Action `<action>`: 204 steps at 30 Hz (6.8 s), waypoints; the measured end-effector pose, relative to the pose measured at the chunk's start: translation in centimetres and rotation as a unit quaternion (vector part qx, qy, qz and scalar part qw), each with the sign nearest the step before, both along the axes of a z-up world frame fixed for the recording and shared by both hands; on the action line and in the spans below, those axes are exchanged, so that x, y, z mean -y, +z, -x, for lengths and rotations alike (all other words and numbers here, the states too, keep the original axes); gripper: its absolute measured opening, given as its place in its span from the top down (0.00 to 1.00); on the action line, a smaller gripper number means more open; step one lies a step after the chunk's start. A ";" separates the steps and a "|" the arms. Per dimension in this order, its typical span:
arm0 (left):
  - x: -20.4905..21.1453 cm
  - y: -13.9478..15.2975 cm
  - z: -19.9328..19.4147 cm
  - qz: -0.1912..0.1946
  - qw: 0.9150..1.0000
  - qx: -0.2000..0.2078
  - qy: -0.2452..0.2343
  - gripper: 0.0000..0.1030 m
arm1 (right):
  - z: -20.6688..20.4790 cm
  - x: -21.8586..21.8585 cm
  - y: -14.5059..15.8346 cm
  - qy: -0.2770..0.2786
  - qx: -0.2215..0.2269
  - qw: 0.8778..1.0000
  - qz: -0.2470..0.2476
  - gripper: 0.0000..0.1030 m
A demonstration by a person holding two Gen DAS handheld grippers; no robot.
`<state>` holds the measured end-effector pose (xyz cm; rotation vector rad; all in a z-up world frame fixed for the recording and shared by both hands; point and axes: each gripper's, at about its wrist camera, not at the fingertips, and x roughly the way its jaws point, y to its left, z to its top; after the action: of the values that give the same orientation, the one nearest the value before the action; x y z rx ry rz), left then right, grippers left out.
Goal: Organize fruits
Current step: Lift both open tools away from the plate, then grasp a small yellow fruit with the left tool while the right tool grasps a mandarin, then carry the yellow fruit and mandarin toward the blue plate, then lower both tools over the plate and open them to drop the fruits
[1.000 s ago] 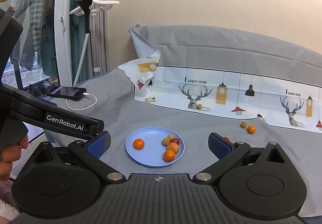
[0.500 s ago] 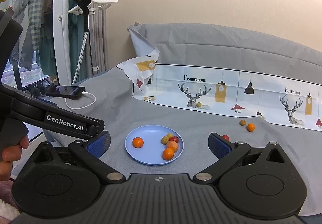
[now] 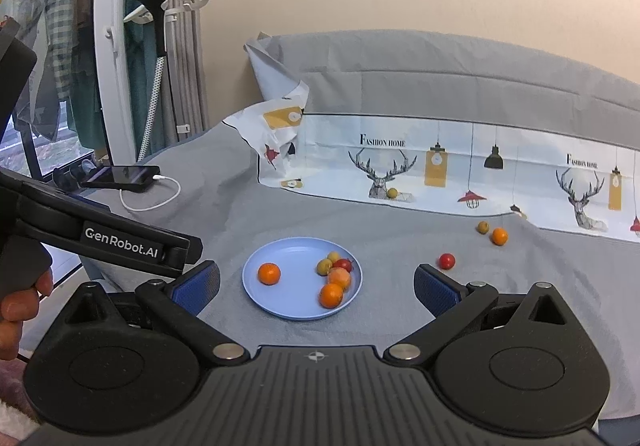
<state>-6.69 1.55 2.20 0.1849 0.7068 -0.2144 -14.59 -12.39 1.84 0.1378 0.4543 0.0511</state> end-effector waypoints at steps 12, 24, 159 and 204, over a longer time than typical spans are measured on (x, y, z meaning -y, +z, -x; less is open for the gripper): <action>4.8 -1.6 -3.7 -0.027 0.998 -0.030 -0.040 0.00 | -1.9 3.2 -2.1 -0.036 -0.029 0.998 -0.031 0.01; 14.3 -3.0 -12.6 -0.015 0.993 -0.081 -0.081 0.00 | -5.4 12.2 -5.8 -0.145 -0.064 0.986 -0.050 0.01; -4.9 -1.0 -6.2 0.104 0.988 -0.109 0.012 0.74 | -4.3 -1.4 -0.6 0.065 -0.074 0.994 -0.037 0.65; 2.9 -13.6 -26.8 0.021 0.985 -0.173 0.014 0.74 | -25.3 -0.5 -12.9 0.067 -0.191 0.978 -0.058 0.65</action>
<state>20.08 -1.33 -11.44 0.0971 1.0480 -0.2368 10.66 -11.89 -11.08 0.2329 0.8450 0.1862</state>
